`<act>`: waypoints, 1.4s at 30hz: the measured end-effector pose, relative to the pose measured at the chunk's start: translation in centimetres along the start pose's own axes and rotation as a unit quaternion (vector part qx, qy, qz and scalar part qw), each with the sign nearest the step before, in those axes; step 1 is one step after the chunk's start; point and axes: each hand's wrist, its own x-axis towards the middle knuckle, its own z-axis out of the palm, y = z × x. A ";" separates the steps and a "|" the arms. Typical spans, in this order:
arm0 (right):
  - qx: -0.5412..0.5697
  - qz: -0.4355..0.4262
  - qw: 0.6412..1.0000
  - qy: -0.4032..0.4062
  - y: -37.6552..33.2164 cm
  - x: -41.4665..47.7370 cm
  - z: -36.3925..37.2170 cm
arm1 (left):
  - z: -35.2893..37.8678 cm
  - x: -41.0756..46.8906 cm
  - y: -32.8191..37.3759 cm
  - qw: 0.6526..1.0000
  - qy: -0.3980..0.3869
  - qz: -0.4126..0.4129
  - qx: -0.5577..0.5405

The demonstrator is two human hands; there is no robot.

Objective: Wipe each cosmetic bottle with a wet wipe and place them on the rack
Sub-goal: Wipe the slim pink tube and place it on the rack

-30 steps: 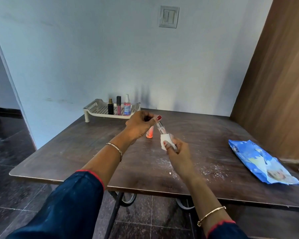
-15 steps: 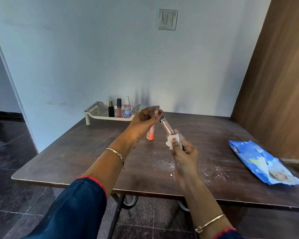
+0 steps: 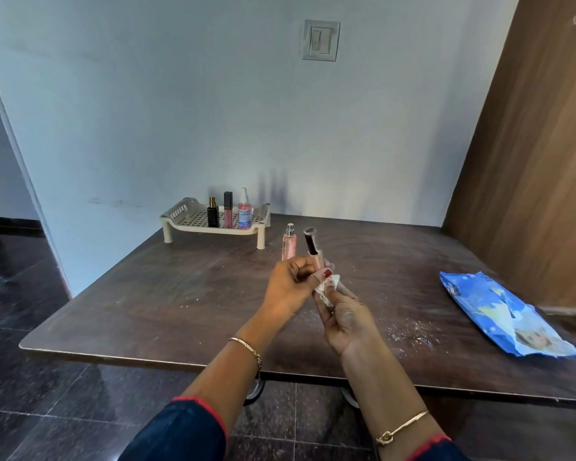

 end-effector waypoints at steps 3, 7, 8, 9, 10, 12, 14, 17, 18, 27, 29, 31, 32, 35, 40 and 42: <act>0.017 0.002 0.999 0.036 0.5 0.0 0.4 | 0.6 -0.3 0.1 0.998 0.039 0.019 0.052; -0.009 0.015 0.996 0.085 0.7 0.2 0.3 | 0.5 -0.4 0.5 0.987 0.077 0.031 0.140; -0.017 0.020 0.995 0.093 0.6 0.2 0.2 | 0.5 -0.5 0.5 0.984 0.083 0.027 0.154; -0.021 0.023 0.995 0.098 0.6 0.2 0.1 | 0.5 -0.5 0.5 0.983 0.088 0.023 0.160; -0.022 0.025 0.994 0.103 0.7 0.3 -0.2 | 0.5 -0.6 0.5 0.982 0.093 0.019 0.163; -0.037 0.016 0.993 0.110 0.9 0.3 -0.6 | 0.4 -0.7 0.3 0.980 0.108 0.018 0.167; -0.059 -0.018 0.991 0.118 1.0 0.3 -0.9 | 0.1 -0.8 0.1 0.978 0.121 0.012 0.168; -0.100 -0.124 0.979 0.127 -0.1 0.3 -0.9 | -0.3 -1.0 -0.3 0.975 0.122 -0.012 0.185; -0.122 -0.177 0.970 0.117 -0.7 0.4 -0.8 | -0.4 -1.2 -0.3 0.973 0.120 -0.019 0.199; -0.543 -0.577 0.610 -0.011 -3.3 0.6 -0.6 | -0.4 -2.5 0.7 0.956 0.103 -0.053 0.270; -0.617 -0.600 0.503 -0.075 -2.2 0.1 -1.1 | -0.3 -2.8 0.9 0.952 0.103 -0.042 0.286; -0.669 -0.607 0.411 -0.122 -1.1 -0.1 -1.9 | -0.3 -3.1 0.9 0.945 0.105 -0.033 0.308; -0.693 -0.602 0.373 -0.132 -0.9 -0.3 -2.3 | -0.4 -3.3 0.8 0.941 0.106 -0.031 0.320; -0.732 -0.594 0.306 -0.136 -1.9 -0.2 -2.4 | -0.5 -3.8 0.7 0.941 0.102 -0.046 0.320; -0.739 -0.584 0.328 -0.073 -3.5 0.1 -1.4 | -0.1 -4.3 0.6 0.941 0.102 -0.068 0.314; -0.736 -0.577 0.348 -0.061 -2.4 -0.2 -2.1 | 0.1 -4.5 0.4 0.942 0.101 -0.073 0.311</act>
